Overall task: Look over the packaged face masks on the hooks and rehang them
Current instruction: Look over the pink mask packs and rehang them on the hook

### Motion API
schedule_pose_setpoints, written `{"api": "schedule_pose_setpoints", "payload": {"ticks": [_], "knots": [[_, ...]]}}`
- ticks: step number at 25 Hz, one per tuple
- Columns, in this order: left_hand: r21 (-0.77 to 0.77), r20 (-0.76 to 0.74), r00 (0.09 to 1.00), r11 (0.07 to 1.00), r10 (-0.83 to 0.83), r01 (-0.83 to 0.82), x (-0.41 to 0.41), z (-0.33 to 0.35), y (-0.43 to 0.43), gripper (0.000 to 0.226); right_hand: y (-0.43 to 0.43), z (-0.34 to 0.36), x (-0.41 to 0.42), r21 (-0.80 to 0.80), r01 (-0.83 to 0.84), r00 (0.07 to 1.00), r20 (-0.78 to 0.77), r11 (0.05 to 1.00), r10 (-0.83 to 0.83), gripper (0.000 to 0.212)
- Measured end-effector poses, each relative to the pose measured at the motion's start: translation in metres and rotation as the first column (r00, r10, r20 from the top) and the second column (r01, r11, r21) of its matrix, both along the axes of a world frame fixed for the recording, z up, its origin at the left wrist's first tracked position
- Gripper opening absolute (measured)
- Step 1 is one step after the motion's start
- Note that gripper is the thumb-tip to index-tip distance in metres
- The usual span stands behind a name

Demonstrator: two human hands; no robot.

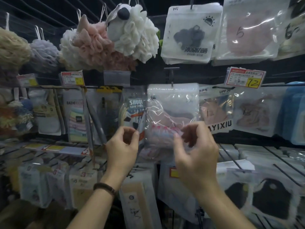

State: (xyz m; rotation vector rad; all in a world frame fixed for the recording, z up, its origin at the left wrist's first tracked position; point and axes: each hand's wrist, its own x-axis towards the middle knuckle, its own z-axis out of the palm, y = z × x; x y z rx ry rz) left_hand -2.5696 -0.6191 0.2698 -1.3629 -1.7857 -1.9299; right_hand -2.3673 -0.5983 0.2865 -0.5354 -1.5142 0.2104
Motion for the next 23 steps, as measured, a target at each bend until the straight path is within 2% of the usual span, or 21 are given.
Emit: {"api": "schedule_pose_setpoints", "payload": {"ticks": [2, 4, 7, 9, 10, 12, 15, 18, 20, 22, 23], "knots": [[-0.073, -0.138, 0.989, 0.996, 0.047, -0.058, 0.002, -0.037, -0.009, 0.019, -0.031, -0.046, -0.011, -0.038, -0.114, 0.993, 0.016, 0.993, 0.115, 0.017], [-0.183, -0.329, 0.941, 0.972, 0.079, -0.146, 0.004, -0.067, -0.007, 0.027, -0.05, -0.09, -0.026, -0.274, -0.218, 0.972, 0.022, 0.937, 0.233, 0.016], [-0.329, -0.589, 0.8, 0.871, 0.113, -0.365, 0.001, -0.088, 0.009, 0.035, -0.039, -0.13, -0.052, -0.7, -0.303, 0.926, -0.056, 0.647, 0.373, 0.023], [-0.388, -0.643, 0.764, 0.837, 0.054, -0.385, 0.002, -0.088, 0.019, 0.046, -0.023, -0.136, -0.062, -0.826, -0.274, 0.917, -0.07, 0.493, 0.393, 0.036], [-0.418, -0.654, 0.756, 0.819, 0.028, -0.392, 0.003, -0.086, 0.023, 0.054, -0.016, -0.138, -0.063, -0.847, -0.261, 0.917, -0.067, 0.464, 0.394, 0.044], [-0.426, -0.681, 0.732, 0.802, 0.019, -0.418, 0.005, -0.083, 0.029, 0.058, -0.008, -0.133, -0.067, -0.88, -0.253, 0.921, -0.092, 0.402, 0.379, 0.04], [-0.41, -0.684, 0.729, 0.826, 0.003, -0.387, 0.003, -0.08, 0.041, 0.043, -0.004, -0.123, -0.071, -0.903, -0.326, 0.913, -0.224, 0.279, 0.341, 0.028], [-0.447, -0.69, 0.724, 0.787, 0.0, -0.426, 0.004, -0.078, 0.057, 0.024, -0.006, -0.12, -0.07, -0.891, -0.372, 0.895, -0.269, 0.261, 0.356, 0.027], [-0.459, -0.652, 0.757, 0.772, 0.043, -0.439, 0.003, -0.084, 0.063, 0.027, -0.01, -0.117, -0.069, -0.873, -0.413, 0.876, -0.304, 0.258, 0.375, 0.024], [-0.398, -0.613, 0.786, 0.826, 0.084, -0.399, -0.001, -0.091, 0.063, 0.026, -0.017, -0.113, -0.068, -0.839, -0.486, 0.838, -0.368, 0.245, 0.403, 0.032], [-0.327, -0.614, 0.784, 0.872, 0.098, -0.365, -0.003, -0.092, 0.059, 0.019, -0.02, -0.112, -0.068, -0.826, -0.512, 0.821, -0.391, 0.234, 0.416, 0.045]]}}
